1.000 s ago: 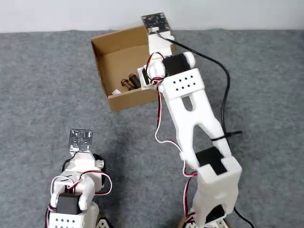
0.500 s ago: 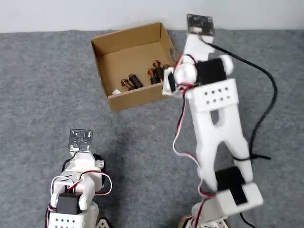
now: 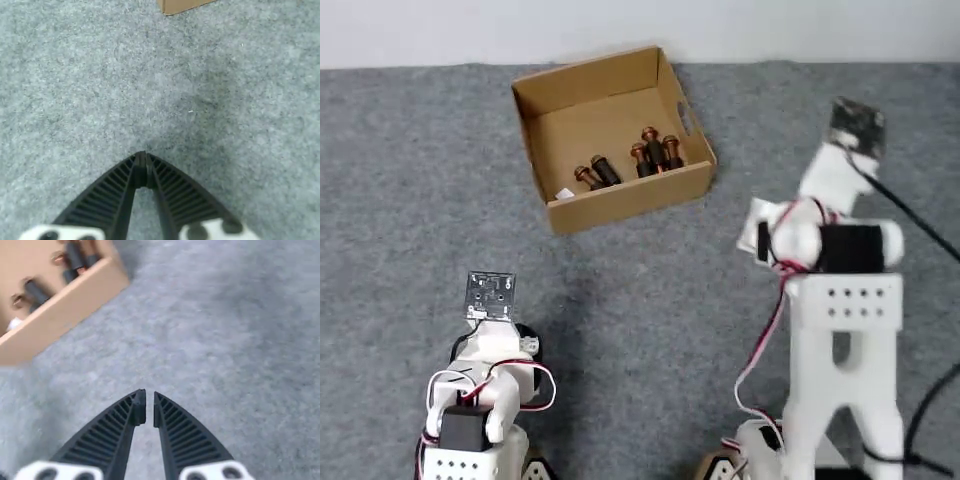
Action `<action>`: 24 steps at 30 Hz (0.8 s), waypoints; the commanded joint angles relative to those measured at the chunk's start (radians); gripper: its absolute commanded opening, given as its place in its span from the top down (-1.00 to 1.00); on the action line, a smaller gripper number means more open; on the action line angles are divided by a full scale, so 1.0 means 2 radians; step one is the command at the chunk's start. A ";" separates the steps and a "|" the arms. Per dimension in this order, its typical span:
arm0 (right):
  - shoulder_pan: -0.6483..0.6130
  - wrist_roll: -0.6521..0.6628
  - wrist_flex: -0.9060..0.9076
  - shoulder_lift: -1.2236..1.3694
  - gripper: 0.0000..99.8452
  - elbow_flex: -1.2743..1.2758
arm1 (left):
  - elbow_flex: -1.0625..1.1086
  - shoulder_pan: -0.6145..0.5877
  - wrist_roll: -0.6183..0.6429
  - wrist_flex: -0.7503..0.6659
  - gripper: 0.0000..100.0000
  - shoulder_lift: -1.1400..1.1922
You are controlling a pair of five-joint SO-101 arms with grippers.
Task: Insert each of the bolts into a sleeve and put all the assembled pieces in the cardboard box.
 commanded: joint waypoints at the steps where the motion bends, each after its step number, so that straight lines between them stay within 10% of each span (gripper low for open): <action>1: 0.038 0.021 -0.076 -0.070 0.98 0.099 | -0.003 -0.001 0.001 0.002 0.99 -0.004; 24: 0.046 0.091 -0.401 -0.270 0.98 0.541 | -0.003 -0.001 0.001 0.002 0.99 -0.004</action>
